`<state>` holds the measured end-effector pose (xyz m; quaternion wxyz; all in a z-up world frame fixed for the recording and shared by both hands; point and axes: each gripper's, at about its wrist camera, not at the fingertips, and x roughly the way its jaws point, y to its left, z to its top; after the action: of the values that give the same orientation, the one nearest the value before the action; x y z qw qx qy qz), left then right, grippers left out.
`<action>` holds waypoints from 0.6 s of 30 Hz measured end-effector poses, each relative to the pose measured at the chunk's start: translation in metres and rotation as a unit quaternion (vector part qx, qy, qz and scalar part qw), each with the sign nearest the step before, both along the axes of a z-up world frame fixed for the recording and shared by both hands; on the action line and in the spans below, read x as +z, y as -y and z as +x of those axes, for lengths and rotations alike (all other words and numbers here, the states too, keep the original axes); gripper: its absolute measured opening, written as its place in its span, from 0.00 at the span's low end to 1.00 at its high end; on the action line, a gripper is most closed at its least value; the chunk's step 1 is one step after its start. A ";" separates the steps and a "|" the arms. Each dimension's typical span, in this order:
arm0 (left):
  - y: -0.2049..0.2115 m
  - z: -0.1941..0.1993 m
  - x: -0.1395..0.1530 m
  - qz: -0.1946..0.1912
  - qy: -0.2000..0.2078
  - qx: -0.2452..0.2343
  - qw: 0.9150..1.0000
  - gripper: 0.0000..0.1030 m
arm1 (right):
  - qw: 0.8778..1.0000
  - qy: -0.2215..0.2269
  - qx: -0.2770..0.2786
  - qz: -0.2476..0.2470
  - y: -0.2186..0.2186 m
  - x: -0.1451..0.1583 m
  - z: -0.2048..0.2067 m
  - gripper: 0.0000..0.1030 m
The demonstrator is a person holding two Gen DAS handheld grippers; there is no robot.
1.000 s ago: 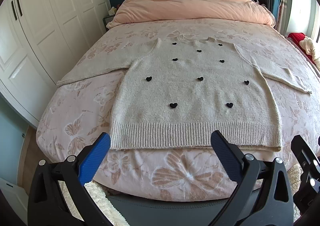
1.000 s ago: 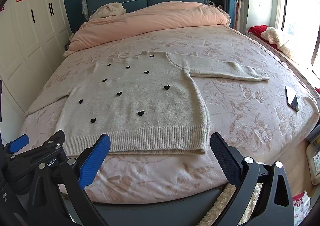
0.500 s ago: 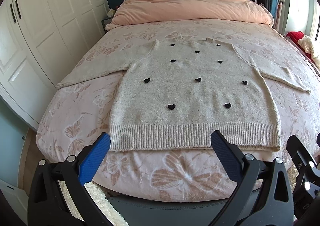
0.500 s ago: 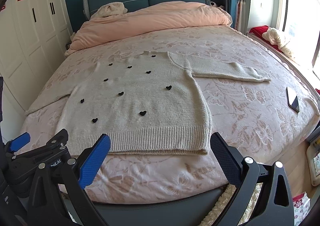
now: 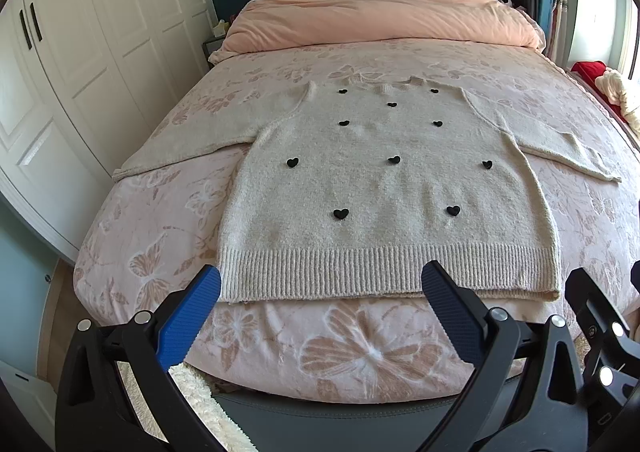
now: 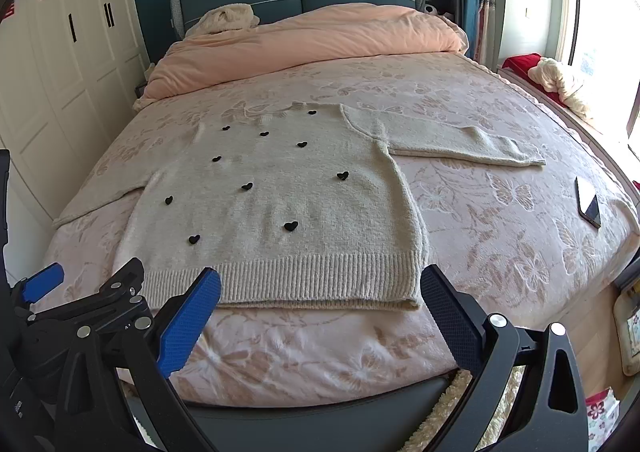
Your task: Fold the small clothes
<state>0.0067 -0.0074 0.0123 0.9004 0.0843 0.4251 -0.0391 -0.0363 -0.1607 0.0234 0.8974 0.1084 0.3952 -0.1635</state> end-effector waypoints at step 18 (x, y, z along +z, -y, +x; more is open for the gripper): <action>-0.001 -0.001 -0.002 0.002 0.000 0.004 1.000 0.95 | 1.000 -0.001 0.000 0.000 0.000 -0.001 0.001 0.95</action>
<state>0.0057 -0.0063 0.0108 0.9003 0.0848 0.4255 -0.0349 -0.0357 -0.1611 0.0227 0.8971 0.1084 0.3961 -0.1630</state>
